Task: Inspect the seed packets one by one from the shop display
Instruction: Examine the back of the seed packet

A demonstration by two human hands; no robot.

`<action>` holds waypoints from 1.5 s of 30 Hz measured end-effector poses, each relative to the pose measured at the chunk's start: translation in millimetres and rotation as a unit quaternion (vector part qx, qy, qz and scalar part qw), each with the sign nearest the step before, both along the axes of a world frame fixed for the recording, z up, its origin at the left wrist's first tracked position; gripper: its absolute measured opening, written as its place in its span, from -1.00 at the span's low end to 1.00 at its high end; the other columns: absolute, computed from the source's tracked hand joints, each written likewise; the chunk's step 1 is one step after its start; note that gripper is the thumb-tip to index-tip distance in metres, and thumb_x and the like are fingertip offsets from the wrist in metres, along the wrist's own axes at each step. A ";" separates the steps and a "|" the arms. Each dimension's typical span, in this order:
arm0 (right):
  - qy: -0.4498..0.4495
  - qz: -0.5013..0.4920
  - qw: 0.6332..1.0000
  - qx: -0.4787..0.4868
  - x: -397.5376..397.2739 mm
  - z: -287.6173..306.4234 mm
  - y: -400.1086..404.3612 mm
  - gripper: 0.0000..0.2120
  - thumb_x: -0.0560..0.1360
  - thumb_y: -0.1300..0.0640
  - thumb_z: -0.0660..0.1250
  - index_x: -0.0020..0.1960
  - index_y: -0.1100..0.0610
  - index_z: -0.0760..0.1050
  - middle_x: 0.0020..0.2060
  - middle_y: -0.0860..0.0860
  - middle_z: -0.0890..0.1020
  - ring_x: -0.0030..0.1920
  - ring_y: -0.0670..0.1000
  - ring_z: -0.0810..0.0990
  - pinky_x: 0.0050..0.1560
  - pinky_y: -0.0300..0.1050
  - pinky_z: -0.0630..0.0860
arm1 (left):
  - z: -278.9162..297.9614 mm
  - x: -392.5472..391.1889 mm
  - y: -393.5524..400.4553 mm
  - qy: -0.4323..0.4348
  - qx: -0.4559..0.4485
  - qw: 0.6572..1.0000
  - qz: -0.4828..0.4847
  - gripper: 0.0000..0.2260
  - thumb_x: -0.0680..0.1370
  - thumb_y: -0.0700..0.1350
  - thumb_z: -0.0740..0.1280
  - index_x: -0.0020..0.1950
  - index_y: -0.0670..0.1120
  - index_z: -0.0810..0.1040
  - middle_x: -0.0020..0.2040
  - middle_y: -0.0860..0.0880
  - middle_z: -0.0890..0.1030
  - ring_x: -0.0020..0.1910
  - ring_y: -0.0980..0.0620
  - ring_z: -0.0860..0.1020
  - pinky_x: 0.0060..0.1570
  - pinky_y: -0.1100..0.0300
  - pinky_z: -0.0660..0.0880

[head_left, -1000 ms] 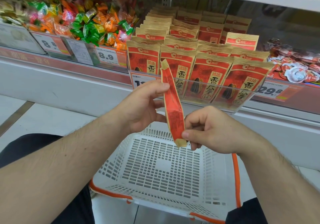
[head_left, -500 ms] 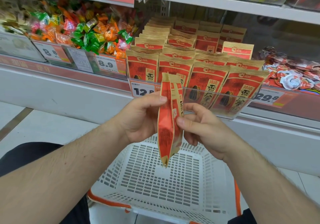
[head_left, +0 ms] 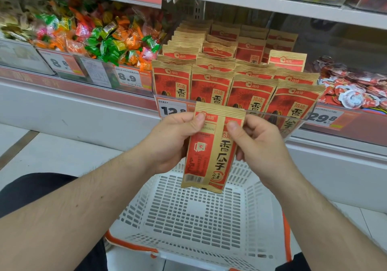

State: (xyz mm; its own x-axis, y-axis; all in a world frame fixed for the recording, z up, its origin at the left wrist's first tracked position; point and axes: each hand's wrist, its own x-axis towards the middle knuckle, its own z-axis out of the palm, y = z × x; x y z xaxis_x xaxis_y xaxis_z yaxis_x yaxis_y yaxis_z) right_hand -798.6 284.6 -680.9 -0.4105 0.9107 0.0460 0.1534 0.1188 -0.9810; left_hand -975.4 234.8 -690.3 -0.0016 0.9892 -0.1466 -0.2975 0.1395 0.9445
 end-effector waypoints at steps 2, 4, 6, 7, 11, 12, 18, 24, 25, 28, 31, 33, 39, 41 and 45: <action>0.013 -0.003 0.999 0.046 2.8 2.2 0.7 -0.61 0.48 -0.01 0.31 -0.10 0.37 0.53 -0.38 0.28 0.52 -0.47 -0.06 0.43 -0.46 -0.24 0.39 | -1.5 -0.8 -0.3 0.012 0.014 1.000 -0.005 -0.62 0.50 0.01 0.28 0.17 -0.22 0.61 0.12 -0.23 0.68 0.06 -0.16 0.66 0.13 -0.11 0.57; 0.014 -0.003 0.996 0.084 5.1 2.6 0.8 -0.53 0.54 -0.01 0.34 -0.15 0.45 0.48 -0.39 0.35 0.49 -0.48 -0.06 0.45 -0.44 -0.24 0.41 | -2.4 -2.7 -0.2 0.026 0.036 0.999 -0.011 -0.61 0.49 0.02 0.33 0.16 -0.24 0.60 0.12 -0.21 0.68 0.07 -0.15 0.65 0.13 -0.08 0.58; 0.009 0.000 0.995 0.098 7.0 2.1 2.2 -0.54 0.50 -0.01 0.33 -0.21 0.44 0.46 -0.43 0.32 0.49 -0.49 -0.06 0.48 -0.41 -0.17 0.44 | -4.0 -4.1 1.1 0.044 0.058 0.997 -0.019 -0.61 0.48 0.02 0.34 0.11 -0.27 0.61 0.05 -0.14 0.70 0.04 -0.10 0.66 0.06 0.04 0.62; 0.003 0.001 0.995 0.101 8.1 2.1 3.1 -0.54 0.48 -0.02 0.32 -0.24 0.43 0.46 -0.45 0.30 0.49 -0.48 -0.05 0.49 -0.40 -0.10 0.45 | -3.2 -4.4 1.5 0.057 0.066 0.996 -0.022 -0.66 0.48 0.01 0.33 0.05 -0.24 0.64 -0.01 -0.09 0.71 0.00 -0.04 0.66 0.01 0.11 0.62; -0.057 0.008 0.983 0.174 15.6 2.2 7.2 -0.71 0.46 0.04 0.36 -0.31 0.24 0.57 -0.39 0.09 0.61 -0.38 -0.01 0.59 -0.30 0.09 0.55 | -1.4 -20.8 3.1 0.254 0.147 0.956 -0.024 -0.75 0.50 -0.02 0.41 -0.17 -0.20 0.72 -0.08 0.08 0.65 -0.04 0.13 0.63 0.00 0.16 0.54; -0.074 0.023 0.975 0.207 16.2 2.6 6.8 -0.80 0.46 0.07 0.38 -0.28 0.14 0.63 -0.34 -0.03 0.65 -0.32 -0.06 0.62 -0.26 0.03 0.58 | -2.4 -26.7 4.4 0.317 0.167 0.933 -0.031 -0.76 0.48 0.00 0.44 -0.11 -0.18 0.73 -0.06 0.08 0.63 -0.01 0.11 0.61 0.04 0.11 0.54; -0.083 0.060 0.963 0.250 17.1 -1.0 7.8 -0.83 0.45 0.14 0.41 0.01 0.04 0.70 -0.16 -0.24 0.69 -0.15 -0.16 0.67 -0.15 -0.14 0.63 | -3.0 -32.9 2.3 0.367 0.188 0.909 -0.053 -0.84 0.47 -0.04 0.46 0.04 0.12 0.70 -0.03 0.10 0.62 0.02 0.07 0.59 0.08 0.11 0.54; -0.082 0.057 0.962 0.253 14.6 1.5 3.9 -0.84 0.45 0.13 0.40 -0.03 -0.02 0.70 -0.18 -0.28 0.68 -0.14 -0.18 0.66 -0.14 -0.23 0.60 | -0.7 -33.0 0.7 0.367 0.183 0.911 -0.048 -0.84 0.45 0.01 0.45 0.02 0.10 0.71 -0.04 0.11 0.62 0.01 0.09 0.59 0.08 0.15 0.54; -0.083 0.054 0.965 0.243 14.8 1.7 3.7 -0.86 0.45 0.12 0.39 -0.10 -0.06 0.71 -0.23 -0.27 0.68 -0.17 -0.16 0.66 -0.16 -0.20 0.60 | -0.5 -32.9 0.4 0.365 0.181 0.912 -0.047 -0.86 0.45 0.01 0.47 -0.02 0.06 0.73 -0.05 0.11 0.63 0.00 0.09 0.59 0.08 0.15 0.53; -0.092 0.016 0.977 0.193 14.6 2.4 3.7 -0.73 0.51 0.09 0.40 -0.37 -0.04 0.62 -0.37 -0.05 0.66 -0.31 -0.06 0.63 -0.22 0.02 0.60 | 0.3 -31.3 -0.1 0.373 0.154 0.914 -0.045 -0.82 0.45 0.08 0.51 -0.03 0.02 0.74 -0.02 0.14 0.65 0.01 0.10 0.63 0.12 0.08 0.55; -0.077 -0.019 0.990 0.119 12.5 6.7 1.4 -0.69 0.54 0.13 0.38 -0.38 0.00 0.59 -0.47 0.01 0.63 -0.40 -0.07 0.60 -0.24 0.00 0.60 | 2.7 -26.3 -0.6 0.343 0.118 0.931 -0.041 -0.82 0.39 0.07 0.44 -0.03 0.13 0.70 0.01 0.14 0.69 0.00 0.06 0.66 0.09 0.03 0.60; -0.064 -0.016 0.993 0.095 10.9 10.7 -0.1 -0.76 0.54 0.11 0.35 -0.30 0.03 0.59 -0.44 -0.01 0.64 -0.39 -0.09 0.58 -0.24 -0.01 0.58 | 2.4 -24.2 -0.7 0.310 0.099 0.945 -0.033 -0.79 0.37 0.04 0.43 -0.04 0.06 0.72 0.00 0.06 0.72 0.01 0.01 0.68 0.08 0.01 0.62; -0.112 0.089 0.989 -0.022 15.1 8.1 4.3 -0.90 0.50 0.10 0.41 -0.01 -0.02 0.67 -0.09 -0.08 0.74 -0.02 -0.02 0.70 0.09 0.04 0.61 | 5.8 -20.4 0.0 0.202 0.054 0.978 0.002 -0.77 0.38 -0.01 0.40 0.00 0.02 0.71 -0.03 -0.05 0.73 -0.09 -0.03 0.69 -0.11 -0.01 0.65; -0.111 0.101 0.988 -0.044 14.7 7.9 2.9 -0.89 0.51 0.15 0.39 -0.01 -0.01 0.66 -0.10 -0.04 0.74 -0.04 0.00 0.71 0.07 0.05 0.62 | 7.8 -19.4 0.6 0.182 0.046 0.982 0.007 -0.74 0.39 -0.01 0.38 0.04 -0.01 0.68 0.00 -0.06 0.73 -0.07 -0.05 0.68 -0.06 -0.04 0.63; -0.093 0.095 0.990 -0.054 14.2 10.4 1.7 -0.89 0.49 0.14 0.39 -0.01 0.08 0.66 -0.14 0.04 0.74 -0.07 0.10 0.72 0.06 0.18 0.62 | 7.2 -21.9 -1.4 0.184 0.018 0.982 -0.035 -0.68 0.39 0.01 0.39 0.11 -0.02 0.64 0.03 -0.04 0.72 0.01 -0.08 0.69 0.02 -0.06 0.61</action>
State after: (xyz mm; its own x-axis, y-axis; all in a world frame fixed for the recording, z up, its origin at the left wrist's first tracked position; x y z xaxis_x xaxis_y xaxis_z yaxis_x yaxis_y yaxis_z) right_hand -784.3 286.3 -670.5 -0.5679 0.8113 -0.1390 0.3174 0.0599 -0.9464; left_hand -997.2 233.5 -683.0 0.0209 0.9934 -0.1130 0.0740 0.1112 0.9910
